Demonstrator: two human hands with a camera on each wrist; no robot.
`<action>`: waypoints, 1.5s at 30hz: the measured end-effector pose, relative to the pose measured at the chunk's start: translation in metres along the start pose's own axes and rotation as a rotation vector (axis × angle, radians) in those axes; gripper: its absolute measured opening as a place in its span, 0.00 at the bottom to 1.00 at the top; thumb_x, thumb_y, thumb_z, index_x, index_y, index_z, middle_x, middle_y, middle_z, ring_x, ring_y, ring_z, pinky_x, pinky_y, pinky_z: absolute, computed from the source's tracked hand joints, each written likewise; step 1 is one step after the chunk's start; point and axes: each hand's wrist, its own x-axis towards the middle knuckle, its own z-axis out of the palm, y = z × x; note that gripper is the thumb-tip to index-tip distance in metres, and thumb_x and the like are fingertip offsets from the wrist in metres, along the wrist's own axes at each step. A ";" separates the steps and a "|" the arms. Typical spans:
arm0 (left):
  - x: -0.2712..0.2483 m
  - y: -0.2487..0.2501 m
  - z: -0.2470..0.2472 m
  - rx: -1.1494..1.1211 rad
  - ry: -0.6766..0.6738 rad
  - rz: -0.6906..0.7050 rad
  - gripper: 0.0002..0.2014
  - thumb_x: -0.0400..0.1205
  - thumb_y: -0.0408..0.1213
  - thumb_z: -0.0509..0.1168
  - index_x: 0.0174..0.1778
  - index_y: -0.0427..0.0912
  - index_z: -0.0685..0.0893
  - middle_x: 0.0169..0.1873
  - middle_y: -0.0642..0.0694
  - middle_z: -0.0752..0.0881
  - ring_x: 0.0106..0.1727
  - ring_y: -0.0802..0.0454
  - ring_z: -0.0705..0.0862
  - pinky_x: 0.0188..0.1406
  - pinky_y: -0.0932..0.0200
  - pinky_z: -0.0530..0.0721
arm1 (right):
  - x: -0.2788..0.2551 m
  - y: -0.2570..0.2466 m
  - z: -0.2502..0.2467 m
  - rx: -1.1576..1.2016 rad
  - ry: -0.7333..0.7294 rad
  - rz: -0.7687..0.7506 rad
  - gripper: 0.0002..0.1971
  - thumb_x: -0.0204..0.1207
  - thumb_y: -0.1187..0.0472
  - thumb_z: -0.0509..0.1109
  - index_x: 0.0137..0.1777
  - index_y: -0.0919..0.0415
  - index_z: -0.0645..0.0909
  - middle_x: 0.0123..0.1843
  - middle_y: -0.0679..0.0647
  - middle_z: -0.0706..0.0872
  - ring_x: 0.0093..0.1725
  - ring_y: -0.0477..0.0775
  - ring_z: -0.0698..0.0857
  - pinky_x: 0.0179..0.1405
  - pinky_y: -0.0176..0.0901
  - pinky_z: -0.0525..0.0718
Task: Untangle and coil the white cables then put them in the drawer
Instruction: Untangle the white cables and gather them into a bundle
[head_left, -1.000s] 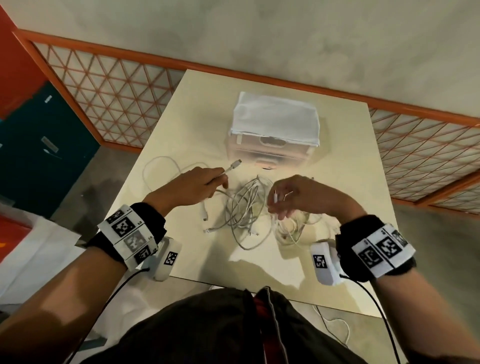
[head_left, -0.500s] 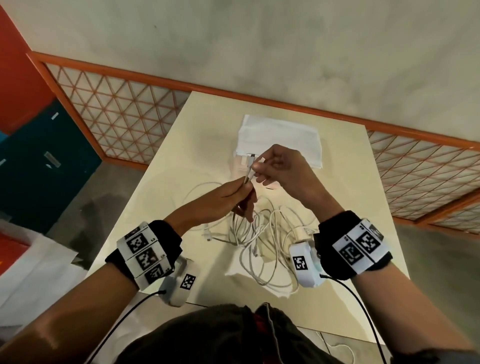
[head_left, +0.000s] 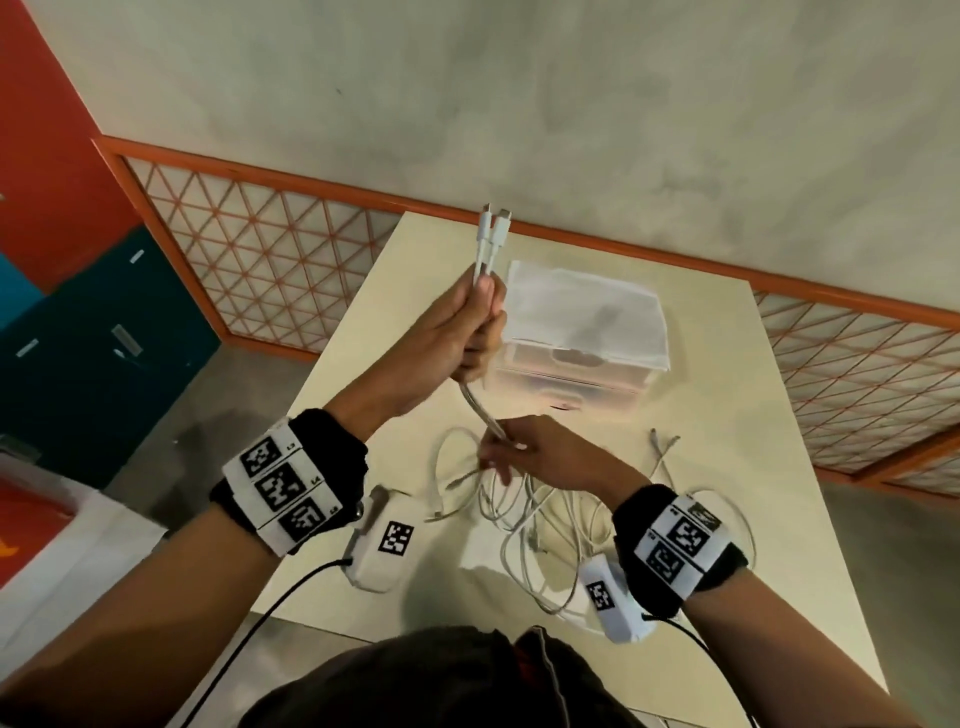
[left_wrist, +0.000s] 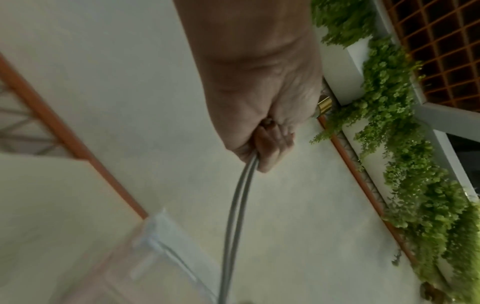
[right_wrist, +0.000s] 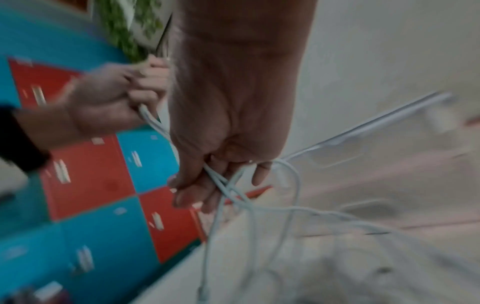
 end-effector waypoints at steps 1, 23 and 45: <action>-0.001 0.002 -0.007 0.059 0.019 0.007 0.14 0.88 0.47 0.42 0.40 0.46 0.65 0.24 0.57 0.61 0.23 0.58 0.56 0.18 0.66 0.59 | -0.002 0.011 -0.003 -0.065 0.035 0.017 0.07 0.81 0.58 0.66 0.43 0.52 0.84 0.31 0.50 0.88 0.34 0.39 0.85 0.44 0.38 0.79; -0.008 -0.043 -0.071 0.732 0.055 -0.149 0.08 0.78 0.45 0.70 0.34 0.53 0.87 0.16 0.55 0.75 0.21 0.60 0.70 0.28 0.58 0.67 | -0.035 0.004 -0.057 0.221 0.667 -0.014 0.08 0.69 0.71 0.75 0.49 0.66 0.88 0.52 0.58 0.80 0.40 0.43 0.82 0.38 0.31 0.83; -0.003 -0.011 -0.036 0.698 -0.100 -0.048 0.08 0.77 0.47 0.70 0.31 0.62 0.84 0.20 0.52 0.72 0.24 0.59 0.65 0.23 0.67 0.60 | -0.024 -0.016 -0.051 -0.016 0.388 -0.092 0.22 0.78 0.68 0.65 0.70 0.51 0.73 0.66 0.38 0.78 0.67 0.37 0.75 0.68 0.27 0.71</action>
